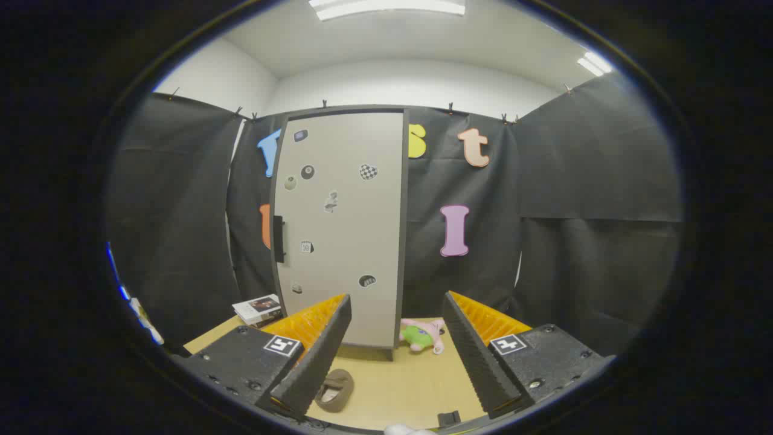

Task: Open the shoe cabinet door, grab the shoes and put them into the shoe cabinet, then close the shoe cabinet door.

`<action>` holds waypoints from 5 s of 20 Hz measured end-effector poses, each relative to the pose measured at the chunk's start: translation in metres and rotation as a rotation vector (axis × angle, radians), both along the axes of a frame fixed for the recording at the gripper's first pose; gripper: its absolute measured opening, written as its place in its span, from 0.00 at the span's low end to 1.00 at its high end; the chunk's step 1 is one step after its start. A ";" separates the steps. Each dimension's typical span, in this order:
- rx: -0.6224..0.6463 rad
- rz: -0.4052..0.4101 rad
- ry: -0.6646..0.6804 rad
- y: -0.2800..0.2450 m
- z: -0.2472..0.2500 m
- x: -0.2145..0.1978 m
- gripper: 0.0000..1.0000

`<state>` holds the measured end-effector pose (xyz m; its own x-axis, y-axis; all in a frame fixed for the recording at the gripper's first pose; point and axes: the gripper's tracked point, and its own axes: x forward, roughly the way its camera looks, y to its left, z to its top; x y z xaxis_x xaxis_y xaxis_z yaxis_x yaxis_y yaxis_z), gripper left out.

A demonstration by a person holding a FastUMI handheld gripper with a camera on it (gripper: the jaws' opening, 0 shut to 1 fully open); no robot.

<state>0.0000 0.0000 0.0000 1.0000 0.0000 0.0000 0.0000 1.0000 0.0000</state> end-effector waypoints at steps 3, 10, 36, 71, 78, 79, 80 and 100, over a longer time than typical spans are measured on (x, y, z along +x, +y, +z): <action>-0.001 -0.001 0.008 0.003 -0.003 0.000 0.99; 0.004 0.012 0.019 0.016 -0.006 0.009 0.99; 0.038 0.199 0.012 0.279 0.034 0.230 0.99; 0.004 0.149 0.099 0.110 -0.001 0.048 0.20; -0.065 0.053 0.075 0.009 -0.005 0.029 0.06; -0.095 0.062 0.069 0.001 -0.006 0.029 0.05; -0.101 0.070 0.072 -0.005 -0.003 0.030 0.04; -0.099 0.058 0.220 -0.021 -0.085 -0.060 0.89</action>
<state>-0.0603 -0.0205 -0.0849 0.9744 0.0462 -0.2202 -0.0678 0.9935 -0.0917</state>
